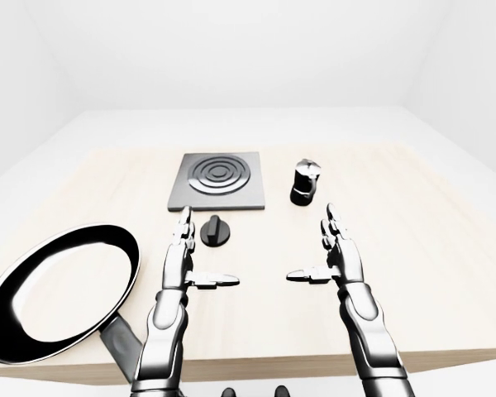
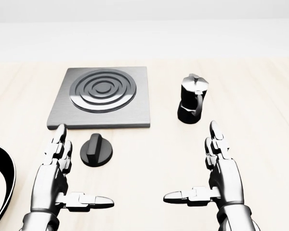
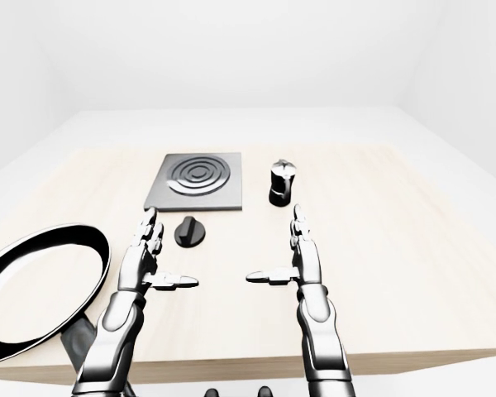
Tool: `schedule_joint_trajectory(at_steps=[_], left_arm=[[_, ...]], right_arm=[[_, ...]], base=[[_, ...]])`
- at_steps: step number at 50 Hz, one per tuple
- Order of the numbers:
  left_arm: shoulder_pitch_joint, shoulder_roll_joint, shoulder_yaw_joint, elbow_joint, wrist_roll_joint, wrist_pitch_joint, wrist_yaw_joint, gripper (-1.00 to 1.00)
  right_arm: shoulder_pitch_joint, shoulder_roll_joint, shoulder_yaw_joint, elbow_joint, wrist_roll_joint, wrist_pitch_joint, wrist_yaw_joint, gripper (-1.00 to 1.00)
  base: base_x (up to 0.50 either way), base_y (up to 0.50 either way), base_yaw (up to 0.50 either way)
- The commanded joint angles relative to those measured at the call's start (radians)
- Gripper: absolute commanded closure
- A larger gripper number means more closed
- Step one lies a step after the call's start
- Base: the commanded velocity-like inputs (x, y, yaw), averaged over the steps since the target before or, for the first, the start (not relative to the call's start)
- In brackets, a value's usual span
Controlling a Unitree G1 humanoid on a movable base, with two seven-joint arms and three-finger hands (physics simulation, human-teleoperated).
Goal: Turn on the stove.
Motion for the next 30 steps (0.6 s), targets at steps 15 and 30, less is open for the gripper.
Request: schedule_joint_trajectory(at_steps=[15, 30], left_arm=[[-0.003, 0.0, -0.004, 0.017, 0.003, -0.005, -0.007, -1.0], [-0.039, 0.002, -0.002, 0.154, 0.01, -0.069, -0.007, -1.0]], right_arm=[[0.002, 0.0, 0.003, 0.006, -0.004, -0.005, 0.0, -1.0], [0.002, 0.0, 0.003, 0.016, -0.003, -0.01, 0.007, -1.0]], base=[[0.27, 0.0, 0.0], [0.0, 0.0, 0.0]])
